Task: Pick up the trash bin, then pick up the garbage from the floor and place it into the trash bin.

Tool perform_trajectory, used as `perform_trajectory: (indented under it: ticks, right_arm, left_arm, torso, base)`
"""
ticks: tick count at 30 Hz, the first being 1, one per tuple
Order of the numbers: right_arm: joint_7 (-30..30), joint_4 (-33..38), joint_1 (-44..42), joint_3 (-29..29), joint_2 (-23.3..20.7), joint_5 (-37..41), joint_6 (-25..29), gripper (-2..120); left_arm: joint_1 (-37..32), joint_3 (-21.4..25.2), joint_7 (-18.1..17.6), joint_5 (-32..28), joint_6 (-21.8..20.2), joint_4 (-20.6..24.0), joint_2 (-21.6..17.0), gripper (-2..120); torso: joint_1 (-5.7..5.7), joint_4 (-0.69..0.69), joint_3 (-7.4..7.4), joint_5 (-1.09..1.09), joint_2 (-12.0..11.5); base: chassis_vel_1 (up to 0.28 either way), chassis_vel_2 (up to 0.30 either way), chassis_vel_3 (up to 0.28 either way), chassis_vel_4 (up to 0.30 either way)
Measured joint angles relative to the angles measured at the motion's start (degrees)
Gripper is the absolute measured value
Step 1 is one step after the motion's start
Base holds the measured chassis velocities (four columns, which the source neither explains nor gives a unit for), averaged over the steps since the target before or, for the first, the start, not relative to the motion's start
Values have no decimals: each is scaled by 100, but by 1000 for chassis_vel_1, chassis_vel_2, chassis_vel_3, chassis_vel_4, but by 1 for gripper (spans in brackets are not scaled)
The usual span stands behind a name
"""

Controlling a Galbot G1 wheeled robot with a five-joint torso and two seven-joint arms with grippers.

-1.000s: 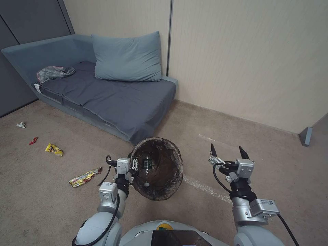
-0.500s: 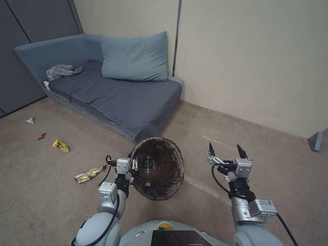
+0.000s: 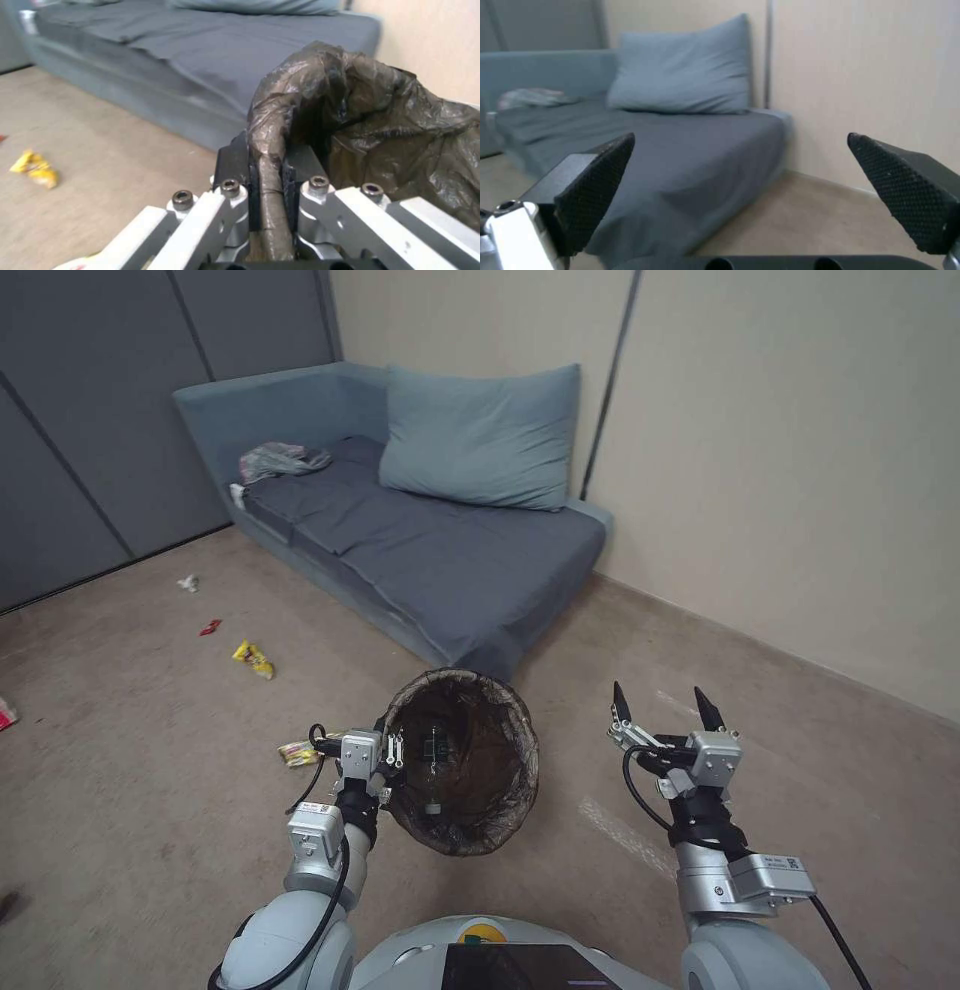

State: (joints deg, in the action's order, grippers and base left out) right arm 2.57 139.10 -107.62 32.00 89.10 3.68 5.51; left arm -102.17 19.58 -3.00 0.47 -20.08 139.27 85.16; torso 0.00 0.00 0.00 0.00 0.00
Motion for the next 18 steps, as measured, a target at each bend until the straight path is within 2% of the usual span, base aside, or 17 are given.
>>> perform_trajectory:
  ticks: [18]
  right_arm:
    - [-223,-123,111,179,7,-154,374,100]
  left_arm:
    - [-25,24,-17,2,-14,39,21,7]
  torso:
    - [0,0,0,0,0]
  base:
    - [124,123,126,122]
